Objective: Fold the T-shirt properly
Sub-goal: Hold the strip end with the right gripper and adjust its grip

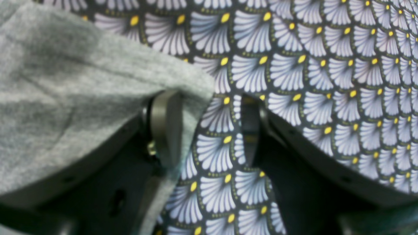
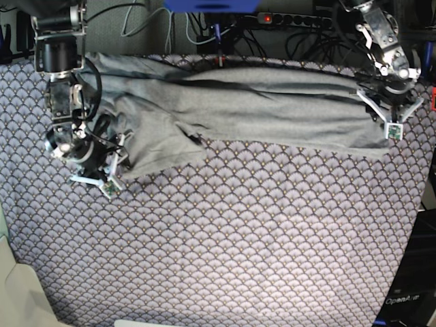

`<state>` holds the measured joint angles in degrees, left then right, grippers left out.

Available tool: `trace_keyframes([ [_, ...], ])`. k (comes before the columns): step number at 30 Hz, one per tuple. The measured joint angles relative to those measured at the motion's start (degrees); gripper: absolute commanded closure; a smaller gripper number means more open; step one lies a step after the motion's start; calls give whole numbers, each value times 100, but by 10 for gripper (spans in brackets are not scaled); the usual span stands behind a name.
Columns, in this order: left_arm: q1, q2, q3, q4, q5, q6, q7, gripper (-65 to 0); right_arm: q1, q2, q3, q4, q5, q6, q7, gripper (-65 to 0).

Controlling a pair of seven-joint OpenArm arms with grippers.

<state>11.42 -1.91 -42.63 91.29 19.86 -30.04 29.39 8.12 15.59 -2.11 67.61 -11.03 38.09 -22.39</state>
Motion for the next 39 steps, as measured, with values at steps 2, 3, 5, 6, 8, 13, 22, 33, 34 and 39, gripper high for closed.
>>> trace_keyframes([
  [2, 4, 0, 0, 0, 0, 0, 0, -252, 7, 44, -140, -7, -4, -44, 0, -312],
  [3, 4, 0, 0, 0, 2, 0, 2, -252, 7, 79, -278, -7, -9, -76, 22, -312],
  [5, 2, -2, 0, 0, 0, 0, 0, -252, 13, 96, -433, -7, -48, -168, 28, -312],
  [6, 2, 0, 0, 0, 2, 0, 0, -252, 2, 98, -496, -7, -59, -229, 76, -311],
  [8, 2, 2, 0, 0, 2, 0, 2, -252, -31, 162, -627, -26, -68, -332, 247, -298],
  [13, 17, 4, -2, 0, 2, -2, 2, -252, -9, 199, -782, -321, 20, -409, 664, -238],
  [22, 15, 4, -2, 2, 0, 0, 0, -252, -28, 138, -804, -350, 125, -367, 678, 0],
  [33, -24, 4, 2, 9, -11, 0, -9, -252, -721, -236, -72, 1224, -404, -68, -494, 0],
  [34, -31, 7, 7, 13, -22, -2, -37, -252, -754, -358, 166, 1416, -481, 72, -813, 0],
  [39, 13, 7, -2, -2, 0, 0, 31, -252, -638, -774, 988, 1537, -581, 192, -1222, 0],
])
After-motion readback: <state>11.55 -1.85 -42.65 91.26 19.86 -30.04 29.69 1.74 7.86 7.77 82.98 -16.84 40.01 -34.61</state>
